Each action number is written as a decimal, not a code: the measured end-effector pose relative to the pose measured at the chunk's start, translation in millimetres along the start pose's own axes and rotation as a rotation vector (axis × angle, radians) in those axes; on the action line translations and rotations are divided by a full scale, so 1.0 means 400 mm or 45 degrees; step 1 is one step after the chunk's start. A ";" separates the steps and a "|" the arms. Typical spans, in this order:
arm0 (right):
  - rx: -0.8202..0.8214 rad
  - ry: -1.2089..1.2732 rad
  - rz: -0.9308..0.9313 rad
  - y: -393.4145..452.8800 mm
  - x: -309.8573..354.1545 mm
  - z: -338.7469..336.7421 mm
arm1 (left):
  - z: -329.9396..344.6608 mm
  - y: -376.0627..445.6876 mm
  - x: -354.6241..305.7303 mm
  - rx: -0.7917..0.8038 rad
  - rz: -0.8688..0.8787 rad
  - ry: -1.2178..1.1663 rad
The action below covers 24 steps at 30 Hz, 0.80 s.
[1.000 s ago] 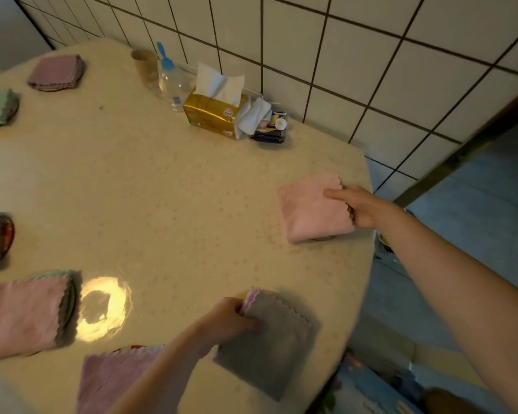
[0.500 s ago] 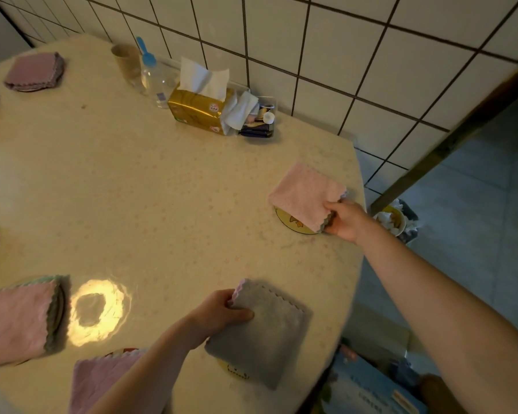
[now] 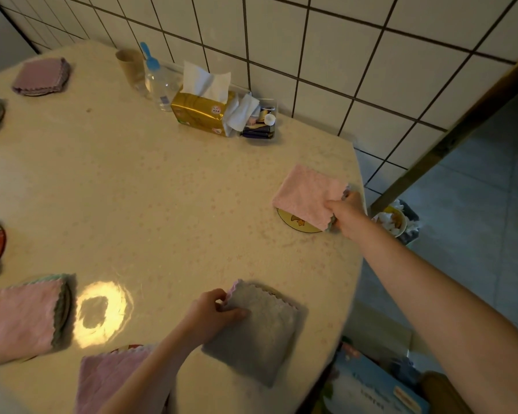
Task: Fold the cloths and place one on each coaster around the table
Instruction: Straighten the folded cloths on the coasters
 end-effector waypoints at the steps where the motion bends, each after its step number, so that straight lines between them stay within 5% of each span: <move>1: -0.064 -0.148 -0.069 -0.008 0.003 -0.005 | -0.002 -0.006 0.003 -0.025 -0.013 -0.009; 8: -0.259 -1.268 -0.511 -0.083 -0.033 -0.016 | -0.015 -0.040 0.039 -0.304 -0.009 0.040; 15: -0.174 -1.070 -0.576 -0.261 -0.117 0.022 | -0.050 -0.102 0.097 -0.468 0.082 0.070; 24: 0.352 -0.980 -0.839 -0.691 -0.344 0.349 | -0.191 -0.193 0.276 -0.625 0.181 -0.060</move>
Point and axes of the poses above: each hand's wrist, its own y-axis towards the middle knuckle, its own z-axis out of the palm, x = y × z, the point moved 2 cm from there along y, towards the middle knuckle, and after that the axes turned 3 degrees about x, right-handed, at the moved point
